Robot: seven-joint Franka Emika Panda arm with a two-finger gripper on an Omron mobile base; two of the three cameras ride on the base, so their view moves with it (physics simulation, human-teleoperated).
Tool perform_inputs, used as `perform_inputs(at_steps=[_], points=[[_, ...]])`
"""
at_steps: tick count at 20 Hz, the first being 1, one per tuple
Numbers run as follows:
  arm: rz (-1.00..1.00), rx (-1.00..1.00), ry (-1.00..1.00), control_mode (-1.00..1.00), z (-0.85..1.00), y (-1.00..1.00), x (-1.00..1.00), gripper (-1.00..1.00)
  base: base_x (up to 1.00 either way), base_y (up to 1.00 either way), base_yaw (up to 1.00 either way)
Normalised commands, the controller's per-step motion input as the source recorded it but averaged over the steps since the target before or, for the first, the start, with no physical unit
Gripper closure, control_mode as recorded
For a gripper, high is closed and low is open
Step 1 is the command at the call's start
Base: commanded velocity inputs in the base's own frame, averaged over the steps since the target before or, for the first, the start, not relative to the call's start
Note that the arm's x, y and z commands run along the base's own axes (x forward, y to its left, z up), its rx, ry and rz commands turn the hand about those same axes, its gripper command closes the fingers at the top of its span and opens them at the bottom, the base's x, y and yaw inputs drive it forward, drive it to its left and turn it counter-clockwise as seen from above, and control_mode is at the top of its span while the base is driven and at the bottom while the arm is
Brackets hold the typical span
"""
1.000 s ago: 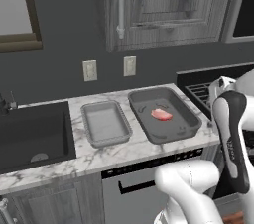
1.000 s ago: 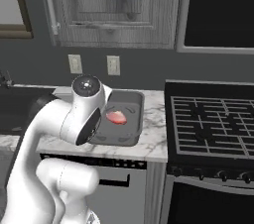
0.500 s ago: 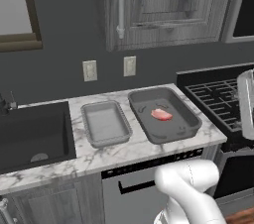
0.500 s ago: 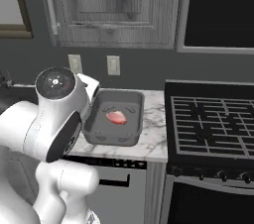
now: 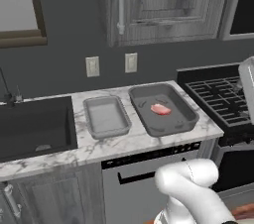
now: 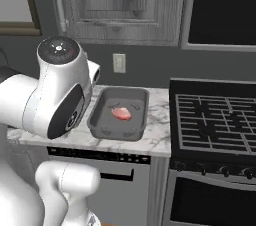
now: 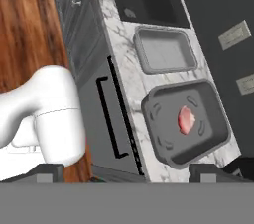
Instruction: Place one sweet potato and one steak in each tupperware on the nearby counter, to pack two identical lunches.
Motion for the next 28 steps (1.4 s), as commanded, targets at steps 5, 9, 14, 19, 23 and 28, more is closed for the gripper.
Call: perform_inputs(at_steps=[5,9,14,19,23,28], points=[[0.00,0.00,0.00,1.00,0.00,0.00,0.00,-1.00,-1.00,-0.29,0.03],[0.00,0.00,0.00,1.00,0.00,0.00,0.00,-1.00,-1.00,-0.59,0.00],[0.00,0.00,0.00,1.00,0.00,0.00,0.00,-1.00,-0.82,-0.98,-0.01],[0.00,0.00,0.00,1.00,0.00,0.00,0.00,-1.00,-0.55,-1.00,0.00],[0.00,0.00,0.00,1.00,0.00,0.00,0.00,-1.00,-0.44,-1.00,0.00],[0.00,0.00,0.00,1.00,0.00,0.00,0.00,-1.00,-0.16,-1.00,0.00]])
